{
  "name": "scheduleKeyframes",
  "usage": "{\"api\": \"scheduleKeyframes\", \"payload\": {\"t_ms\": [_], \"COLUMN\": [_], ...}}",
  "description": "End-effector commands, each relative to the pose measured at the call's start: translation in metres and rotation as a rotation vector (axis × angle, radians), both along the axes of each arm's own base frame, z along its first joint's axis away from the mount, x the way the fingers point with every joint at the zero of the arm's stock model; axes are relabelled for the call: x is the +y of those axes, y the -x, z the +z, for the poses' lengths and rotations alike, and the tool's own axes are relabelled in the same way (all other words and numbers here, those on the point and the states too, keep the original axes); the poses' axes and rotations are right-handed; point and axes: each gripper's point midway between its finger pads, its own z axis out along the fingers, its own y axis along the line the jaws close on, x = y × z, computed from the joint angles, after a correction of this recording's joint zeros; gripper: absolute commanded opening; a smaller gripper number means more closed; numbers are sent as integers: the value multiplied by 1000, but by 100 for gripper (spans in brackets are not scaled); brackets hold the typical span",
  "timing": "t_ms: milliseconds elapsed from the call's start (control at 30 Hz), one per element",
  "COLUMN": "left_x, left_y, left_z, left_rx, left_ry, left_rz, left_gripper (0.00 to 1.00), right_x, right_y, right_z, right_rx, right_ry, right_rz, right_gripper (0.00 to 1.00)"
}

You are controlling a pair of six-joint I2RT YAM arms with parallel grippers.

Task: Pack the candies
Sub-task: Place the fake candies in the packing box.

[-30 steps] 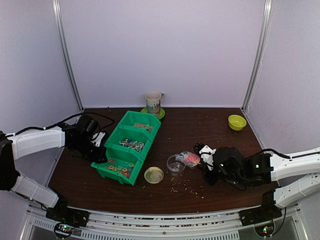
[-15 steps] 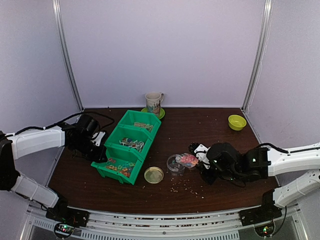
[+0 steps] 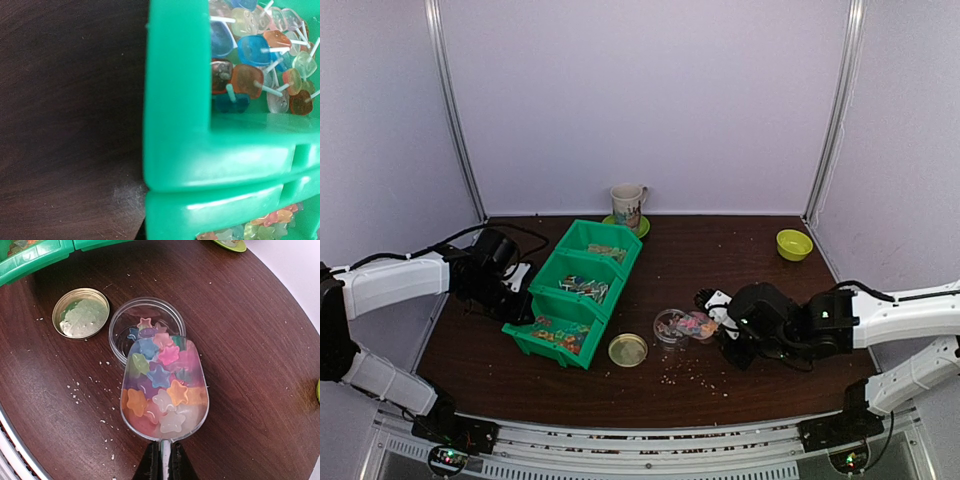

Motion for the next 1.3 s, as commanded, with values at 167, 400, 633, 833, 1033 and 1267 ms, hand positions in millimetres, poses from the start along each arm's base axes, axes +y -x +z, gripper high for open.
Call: {"api": "scheduleKeyframes", "payload": {"t_ms": [167, 400, 633, 833, 1033, 1267], "left_x": [-28, -28, -28, -28, -28, -28], "left_y": [-42, -43, -42, -42, -42, -42], "left_z": [68, 68, 69, 69, 69, 68], "left_rx": [-246, -246, -247, -247, -247, -245], "left_ry": [175, 174, 176, 175, 175, 174], "left_rz": [-17, -16, -17, -15, -15, -16], "left_gripper": [0, 0, 0, 0, 0, 0], "right_x": [8, 9, 12, 11, 5, 21], "right_y": [-1, 2, 5, 6, 5, 11], "right_z": [14, 15, 21, 28, 31, 51], "right_rx": [1, 21, 28, 28, 27, 31], "right_ry": [20, 68, 97, 119, 178, 154], "right_rz": [15, 31, 53, 64, 65, 134], "right_gripper": [0, 0, 0, 0, 0, 0]}}
